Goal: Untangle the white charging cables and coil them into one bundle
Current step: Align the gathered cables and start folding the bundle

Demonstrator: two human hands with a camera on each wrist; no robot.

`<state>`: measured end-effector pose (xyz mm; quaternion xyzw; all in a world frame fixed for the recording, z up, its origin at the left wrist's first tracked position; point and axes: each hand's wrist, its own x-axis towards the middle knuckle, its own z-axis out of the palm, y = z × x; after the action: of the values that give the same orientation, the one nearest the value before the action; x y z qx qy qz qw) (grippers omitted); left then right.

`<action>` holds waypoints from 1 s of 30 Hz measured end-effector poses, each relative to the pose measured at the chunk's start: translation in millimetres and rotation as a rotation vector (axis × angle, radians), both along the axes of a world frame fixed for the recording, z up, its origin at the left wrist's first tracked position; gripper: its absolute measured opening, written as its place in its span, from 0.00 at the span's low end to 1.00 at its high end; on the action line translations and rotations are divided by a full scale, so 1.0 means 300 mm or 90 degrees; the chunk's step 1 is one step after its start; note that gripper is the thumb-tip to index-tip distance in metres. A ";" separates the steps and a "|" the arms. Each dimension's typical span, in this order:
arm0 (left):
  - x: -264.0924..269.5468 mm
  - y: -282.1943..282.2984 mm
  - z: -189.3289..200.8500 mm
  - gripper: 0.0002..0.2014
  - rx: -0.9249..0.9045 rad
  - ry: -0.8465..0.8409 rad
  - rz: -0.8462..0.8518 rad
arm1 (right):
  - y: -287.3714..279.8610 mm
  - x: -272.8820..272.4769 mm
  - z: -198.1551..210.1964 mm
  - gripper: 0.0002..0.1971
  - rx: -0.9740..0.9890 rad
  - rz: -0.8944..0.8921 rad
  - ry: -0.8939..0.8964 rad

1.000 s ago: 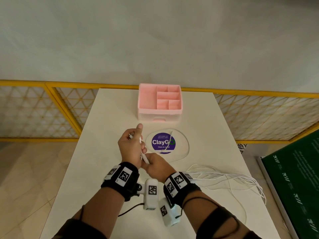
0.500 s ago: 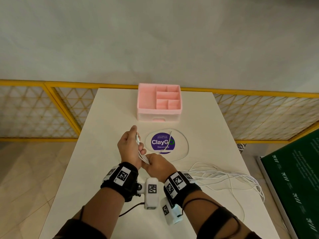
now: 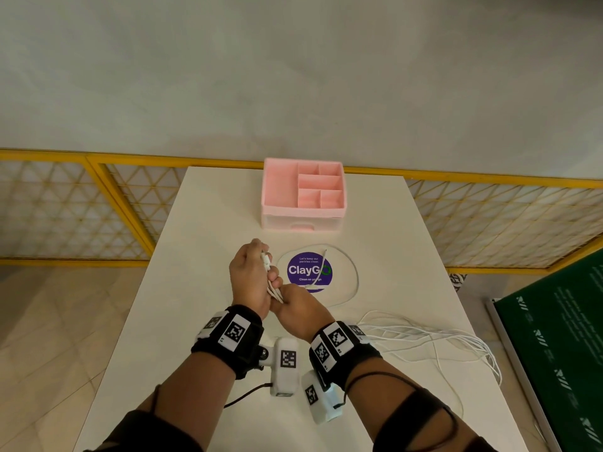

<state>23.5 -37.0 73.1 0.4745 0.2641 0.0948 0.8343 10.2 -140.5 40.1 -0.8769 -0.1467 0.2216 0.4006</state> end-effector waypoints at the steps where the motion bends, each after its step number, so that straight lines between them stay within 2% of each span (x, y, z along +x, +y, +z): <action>1: -0.002 0.005 0.001 0.13 0.012 -0.007 -0.026 | 0.000 0.000 0.000 0.16 -0.007 -0.009 -0.005; 4: -0.007 0.035 -0.015 0.32 0.039 -0.024 -0.129 | -0.009 0.007 0.010 0.19 0.002 -0.057 -0.039; 5: -0.014 0.044 -0.021 0.35 0.038 -0.027 -0.159 | -0.011 0.012 0.015 0.19 0.012 -0.070 -0.048; 7: -0.034 0.057 -0.037 0.34 0.017 -0.024 -0.207 | -0.009 0.025 0.006 0.19 0.031 -0.083 -0.053; 10: -0.060 0.067 -0.085 0.38 -0.082 -0.006 -0.251 | -0.007 0.032 0.003 0.25 0.044 -0.118 -0.069; 12: -0.069 0.069 -0.108 0.34 -0.122 0.007 -0.269 | -0.016 0.037 0.005 0.20 0.062 -0.159 -0.073; 14: -0.070 0.066 -0.105 0.32 -0.080 0.017 -0.308 | -0.020 0.037 0.004 0.18 0.073 -0.165 -0.071; 16: -0.060 0.057 -0.080 0.29 0.010 0.027 -0.353 | -0.018 0.028 -0.012 0.20 0.035 -0.092 -0.095; 17: -0.051 0.051 -0.068 0.24 0.056 0.036 -0.365 | -0.016 0.020 -0.021 0.21 -0.002 -0.049 -0.109; 19: -0.039 0.038 -0.058 0.15 0.146 0.057 -0.363 | -0.013 0.012 -0.037 0.21 -0.036 -0.017 -0.122; 22: -0.039 0.011 -0.061 0.16 0.196 0.075 -0.311 | -0.011 0.014 -0.027 0.17 -0.030 -0.013 -0.116; 24: -0.036 0.003 -0.054 0.13 0.146 0.052 -0.231 | -0.027 0.019 -0.048 0.12 -0.080 -0.006 -0.111; 26: -0.014 0.019 -0.042 0.10 0.035 0.029 -0.136 | -0.074 0.016 -0.092 0.14 -0.198 -0.008 -0.094; 28: 0.003 0.037 -0.038 0.15 -0.037 0.017 -0.090 | -0.144 0.004 -0.145 0.17 -0.297 -0.014 -0.089; 30: 0.005 0.031 -0.039 0.19 -0.014 0.025 -0.092 | -0.198 -0.006 -0.182 0.19 -0.355 -0.019 -0.091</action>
<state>25.1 -27.6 61.3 0.4849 0.2465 0.0225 0.8388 8.4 -200.0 -14.6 -0.9685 -0.0953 0.1855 0.1362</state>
